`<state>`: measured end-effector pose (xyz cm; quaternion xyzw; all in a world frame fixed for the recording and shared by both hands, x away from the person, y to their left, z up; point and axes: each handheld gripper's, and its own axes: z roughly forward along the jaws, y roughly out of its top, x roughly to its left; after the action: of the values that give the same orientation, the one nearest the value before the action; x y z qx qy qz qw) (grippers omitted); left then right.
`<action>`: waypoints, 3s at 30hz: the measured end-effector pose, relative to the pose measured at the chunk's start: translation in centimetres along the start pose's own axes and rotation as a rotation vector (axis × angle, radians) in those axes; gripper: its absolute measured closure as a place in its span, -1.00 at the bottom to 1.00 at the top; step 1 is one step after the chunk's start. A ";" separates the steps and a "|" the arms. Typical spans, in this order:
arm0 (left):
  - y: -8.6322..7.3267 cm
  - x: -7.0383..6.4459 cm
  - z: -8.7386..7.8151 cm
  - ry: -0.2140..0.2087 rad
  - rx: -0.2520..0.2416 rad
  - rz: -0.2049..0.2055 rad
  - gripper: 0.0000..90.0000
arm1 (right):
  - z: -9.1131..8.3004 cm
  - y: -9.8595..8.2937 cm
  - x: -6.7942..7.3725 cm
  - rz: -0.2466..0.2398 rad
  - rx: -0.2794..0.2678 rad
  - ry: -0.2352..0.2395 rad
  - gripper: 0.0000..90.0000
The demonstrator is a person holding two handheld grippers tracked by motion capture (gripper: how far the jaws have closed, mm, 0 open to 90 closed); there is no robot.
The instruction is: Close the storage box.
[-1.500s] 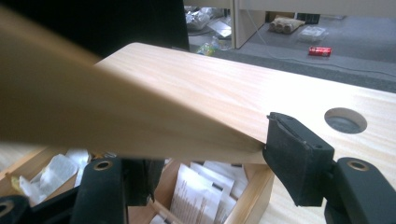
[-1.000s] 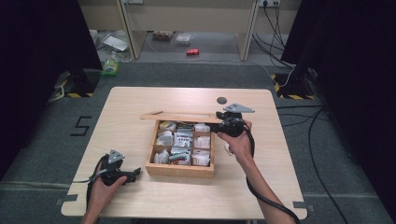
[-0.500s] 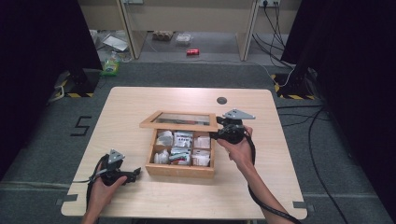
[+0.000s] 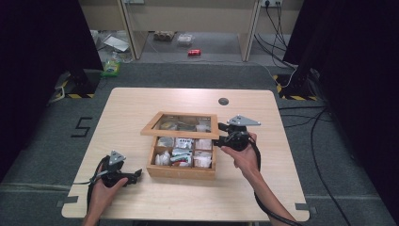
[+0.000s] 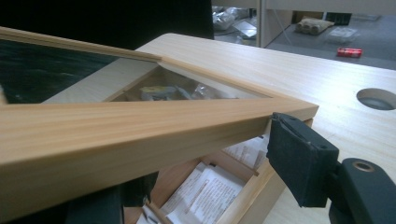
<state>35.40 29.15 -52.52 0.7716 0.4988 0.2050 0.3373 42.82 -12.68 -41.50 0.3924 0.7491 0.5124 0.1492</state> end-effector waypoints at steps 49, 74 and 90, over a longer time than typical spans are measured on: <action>0.0 0.0 0.0 0.000 -0.002 -0.001 -1.00 | -1.8 -5.0 1.1 -0.120 0.087 -0.009 -0.16; 0.0 0.0 0.0 -0.002 0.000 -0.001 -1.00 | -3.5 -7.9 -5.7 0.041 0.134 -0.151 -0.21; 0.0 0.0 0.0 -0.002 0.000 -0.001 -1.00 | -3.9 -8.1 -6.0 0.072 0.145 -0.162 -0.27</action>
<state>35.40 29.16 -52.53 0.7715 0.4989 0.2042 0.3380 40.70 -20.98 -48.09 0.4689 0.7551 0.4285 0.1621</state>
